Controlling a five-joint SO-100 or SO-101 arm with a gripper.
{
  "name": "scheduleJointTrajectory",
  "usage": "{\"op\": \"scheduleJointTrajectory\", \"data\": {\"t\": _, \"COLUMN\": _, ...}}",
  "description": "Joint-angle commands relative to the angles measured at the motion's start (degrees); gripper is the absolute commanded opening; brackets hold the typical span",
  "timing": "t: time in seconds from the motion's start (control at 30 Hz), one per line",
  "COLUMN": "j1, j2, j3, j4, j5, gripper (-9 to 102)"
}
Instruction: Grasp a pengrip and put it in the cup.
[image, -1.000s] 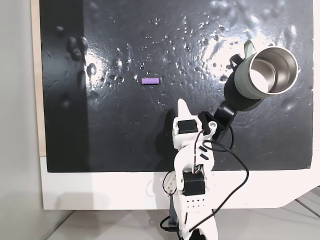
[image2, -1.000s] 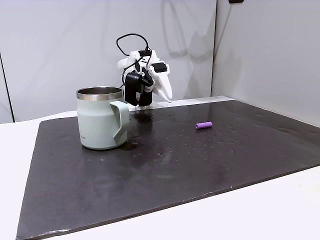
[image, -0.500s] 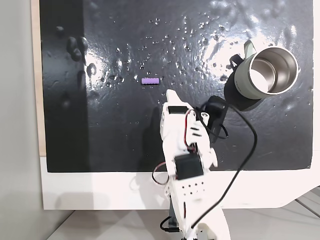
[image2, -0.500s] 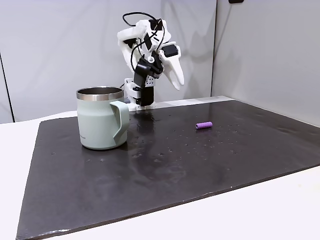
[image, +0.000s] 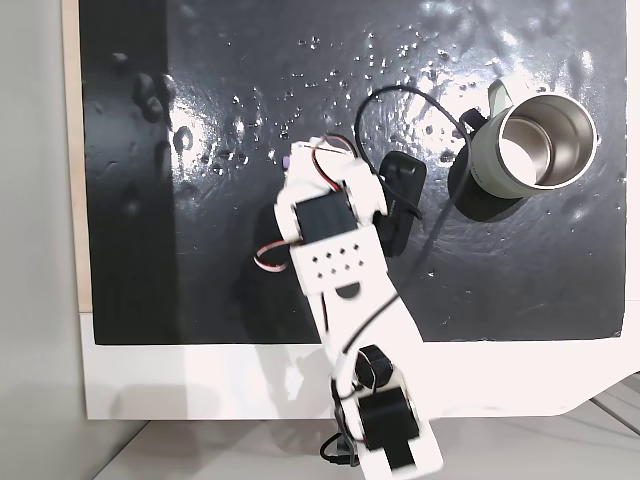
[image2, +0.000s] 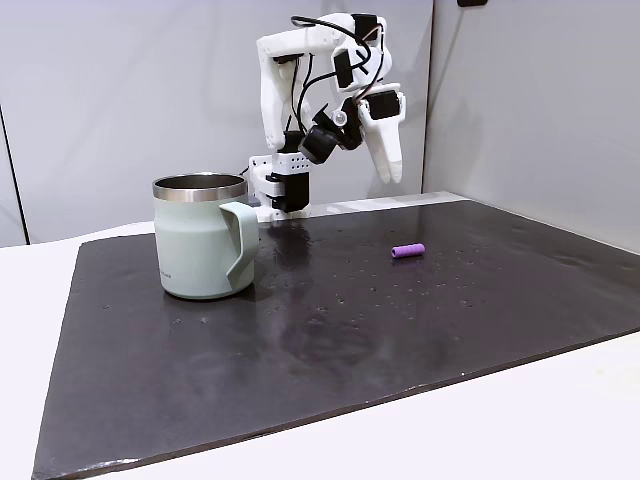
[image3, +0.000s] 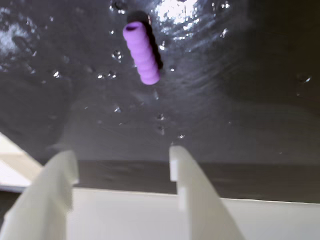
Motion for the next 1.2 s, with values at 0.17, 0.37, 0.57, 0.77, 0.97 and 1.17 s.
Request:
{"op": "scheduleJointTrajectory", "data": {"t": 0.17, "j1": -0.5, "j2": -12.0, "j3": -11.5, "j4": 2.6, "j5": 0.4, "gripper": 21}}
{"op": "scheduleJointTrajectory", "data": {"t": 0.37, "j1": -0.6, "j2": -17.9, "j3": -13.0, "j4": -0.4, "j5": -0.1, "gripper": 22}}
{"op": "scheduleJointTrajectory", "data": {"t": 0.57, "j1": -1.1, "j2": -22.9, "j3": -14.6, "j4": -3.1, "j5": -0.8, "gripper": 22}}
{"op": "scheduleJointTrajectory", "data": {"t": 0.77, "j1": -1.5, "j2": -27.4, "j3": -16.3, "j4": -4.6, "j5": -1.1, "gripper": 22}}
{"op": "scheduleJointTrajectory", "data": {"t": 0.97, "j1": -2.1, "j2": -30.7, "j3": -17.1, "j4": -5.8, "j5": -1.2, "gripper": 22}}
{"op": "scheduleJointTrajectory", "data": {"t": 1.17, "j1": -2.4, "j2": -32.3, "j3": -17.1, "j4": -6.9, "j5": -1.4, "gripper": 20}}
